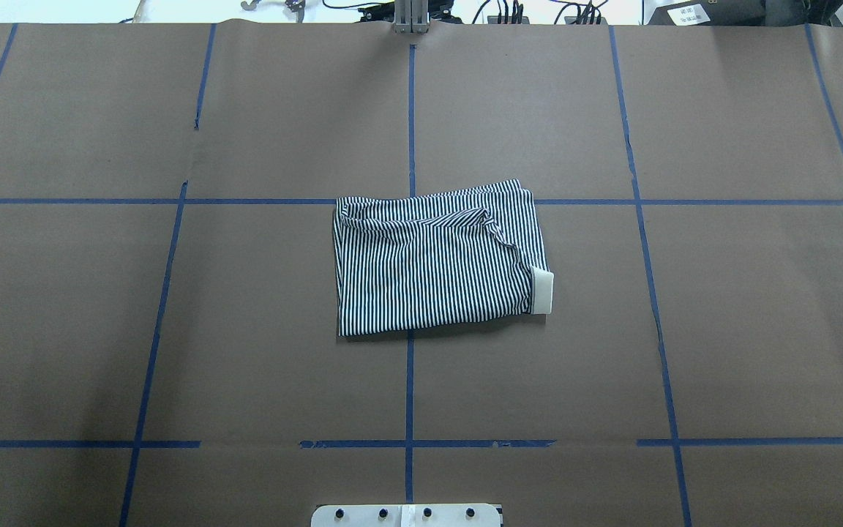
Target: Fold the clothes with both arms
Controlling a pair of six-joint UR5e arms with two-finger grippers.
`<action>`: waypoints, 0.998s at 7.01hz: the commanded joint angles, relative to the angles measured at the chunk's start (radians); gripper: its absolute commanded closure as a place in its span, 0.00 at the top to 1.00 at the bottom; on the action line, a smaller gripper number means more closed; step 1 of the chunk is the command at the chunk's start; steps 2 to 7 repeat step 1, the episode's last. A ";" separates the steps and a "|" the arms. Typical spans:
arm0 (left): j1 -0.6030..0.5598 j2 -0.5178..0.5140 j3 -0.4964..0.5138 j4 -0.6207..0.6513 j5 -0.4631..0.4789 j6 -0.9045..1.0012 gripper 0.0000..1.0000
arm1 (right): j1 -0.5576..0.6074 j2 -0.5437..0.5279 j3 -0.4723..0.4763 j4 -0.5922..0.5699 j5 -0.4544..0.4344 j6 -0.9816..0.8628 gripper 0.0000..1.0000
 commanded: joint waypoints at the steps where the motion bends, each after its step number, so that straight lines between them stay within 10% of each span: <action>1: 0.000 -0.001 0.000 0.000 0.000 0.002 1.00 | 0.000 0.000 -0.001 0.000 0.001 -0.006 1.00; 7: 0.000 -0.001 0.000 0.000 0.000 0.002 1.00 | 0.000 0.000 -0.001 0.000 0.001 -0.006 1.00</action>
